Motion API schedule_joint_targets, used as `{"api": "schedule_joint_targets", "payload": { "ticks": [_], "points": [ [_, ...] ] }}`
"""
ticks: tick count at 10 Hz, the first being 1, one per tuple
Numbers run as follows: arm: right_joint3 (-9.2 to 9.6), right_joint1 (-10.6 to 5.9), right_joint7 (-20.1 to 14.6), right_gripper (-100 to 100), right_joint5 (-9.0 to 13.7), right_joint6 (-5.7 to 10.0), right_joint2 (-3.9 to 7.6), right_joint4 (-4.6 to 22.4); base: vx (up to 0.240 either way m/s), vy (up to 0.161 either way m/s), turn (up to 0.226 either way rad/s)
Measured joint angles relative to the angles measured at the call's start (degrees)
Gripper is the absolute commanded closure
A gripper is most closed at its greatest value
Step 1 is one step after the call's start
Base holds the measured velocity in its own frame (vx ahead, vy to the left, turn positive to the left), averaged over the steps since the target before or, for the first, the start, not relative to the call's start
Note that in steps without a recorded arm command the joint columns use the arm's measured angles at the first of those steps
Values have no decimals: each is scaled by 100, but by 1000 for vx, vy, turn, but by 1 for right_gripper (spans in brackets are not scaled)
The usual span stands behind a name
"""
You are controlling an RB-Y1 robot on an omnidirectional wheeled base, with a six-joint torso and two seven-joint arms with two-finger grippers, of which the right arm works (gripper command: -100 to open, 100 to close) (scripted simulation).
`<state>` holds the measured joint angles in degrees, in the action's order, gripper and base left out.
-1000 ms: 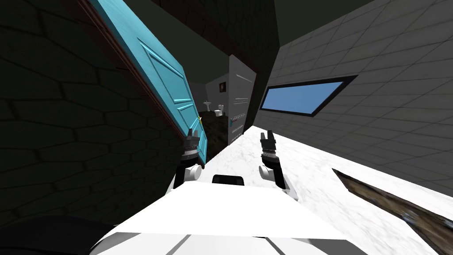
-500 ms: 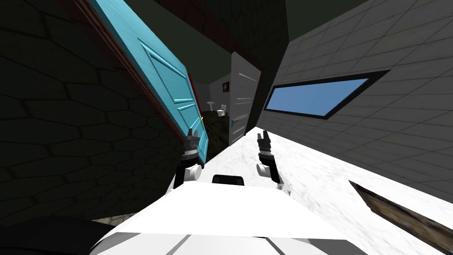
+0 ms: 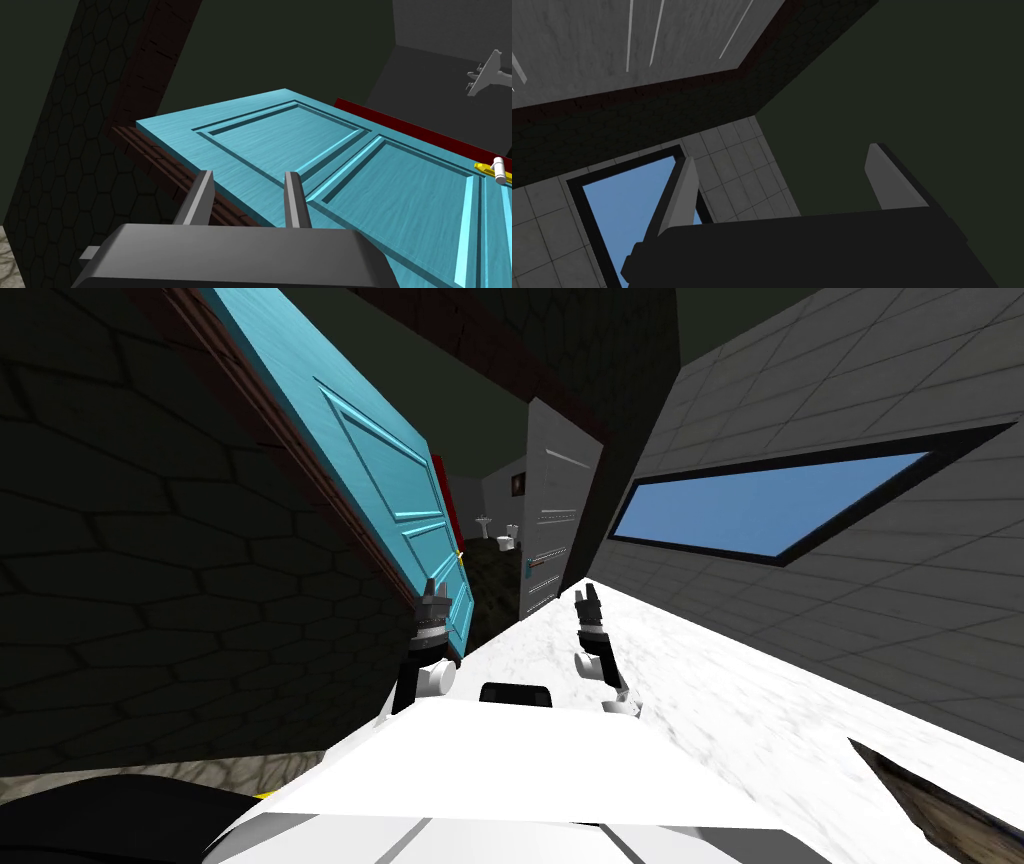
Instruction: Push the door open
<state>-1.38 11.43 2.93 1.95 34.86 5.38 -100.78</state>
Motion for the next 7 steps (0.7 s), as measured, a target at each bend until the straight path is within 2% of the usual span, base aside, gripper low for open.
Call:
{"api": "schedule_joint_targets", "payload": {
  "ticks": [2,4,6,7],
  "points": [
    [42,-192,11,-100,71,5,14,342,71,-104,145],
    [82,-353,14,-100,151,-80,36,555,46,-111,111],
    [86,-486,2,-100,207,-56,75,808,40,-73,118],
    [92,-603,-4,-100,247,-50,94,995,57,-102,170]
  ]
}}
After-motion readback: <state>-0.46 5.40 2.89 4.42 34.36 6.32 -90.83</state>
